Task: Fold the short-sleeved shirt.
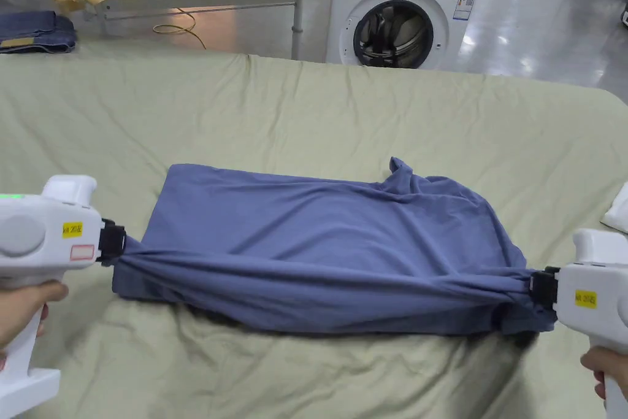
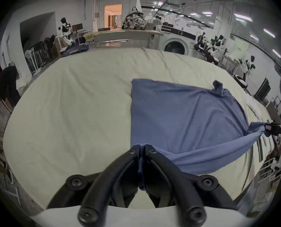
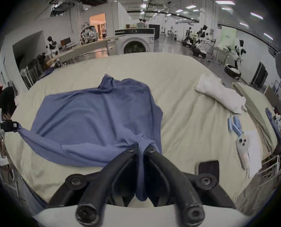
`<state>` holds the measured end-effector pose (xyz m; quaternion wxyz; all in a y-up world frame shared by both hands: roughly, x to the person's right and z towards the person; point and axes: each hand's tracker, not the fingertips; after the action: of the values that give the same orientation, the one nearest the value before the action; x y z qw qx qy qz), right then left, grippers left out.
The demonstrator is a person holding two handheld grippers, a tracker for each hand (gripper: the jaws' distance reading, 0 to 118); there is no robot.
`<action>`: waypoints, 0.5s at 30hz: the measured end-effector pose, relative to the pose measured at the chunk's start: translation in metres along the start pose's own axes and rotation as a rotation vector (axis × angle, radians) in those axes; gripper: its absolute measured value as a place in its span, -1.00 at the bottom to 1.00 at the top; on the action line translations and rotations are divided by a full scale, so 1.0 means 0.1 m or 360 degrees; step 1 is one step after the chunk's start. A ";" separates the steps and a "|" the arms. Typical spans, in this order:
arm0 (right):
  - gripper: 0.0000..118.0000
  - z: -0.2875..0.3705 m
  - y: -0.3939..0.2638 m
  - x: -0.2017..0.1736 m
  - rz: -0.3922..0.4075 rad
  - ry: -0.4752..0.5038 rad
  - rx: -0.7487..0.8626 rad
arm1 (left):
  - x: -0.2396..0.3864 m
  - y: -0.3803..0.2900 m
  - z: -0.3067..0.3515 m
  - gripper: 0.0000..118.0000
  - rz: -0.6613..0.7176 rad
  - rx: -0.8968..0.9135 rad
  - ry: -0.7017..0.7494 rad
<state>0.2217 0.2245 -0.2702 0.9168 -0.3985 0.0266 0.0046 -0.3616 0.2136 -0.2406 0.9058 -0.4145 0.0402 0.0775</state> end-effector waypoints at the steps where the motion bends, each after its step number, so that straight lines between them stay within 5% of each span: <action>1: -0.94 -0.10 0.09 0.02 -0.0022 0.0001 -0.0009 | 0.00 0.11 -0.08 -0.99 0.0003 -0.0006 -0.0001; 8: -0.94 -1.02 0.50 0.07 -0.0029 -0.0015 -0.0078 | 0.11 0.57 -0.64 -0.99 -0.0033 -0.0076 0.0031; 15: -0.93 -1.27 0.69 -0.14 -0.0012 -0.0038 -0.0145 | -0.04 0.70 -1.28 -0.99 -0.0005 -0.0233 0.0067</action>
<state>0.2001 0.1790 -0.4060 0.8979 -0.4398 0.0138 0.0071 -0.3788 0.1611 -0.3756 0.8721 -0.4813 0.0527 0.0701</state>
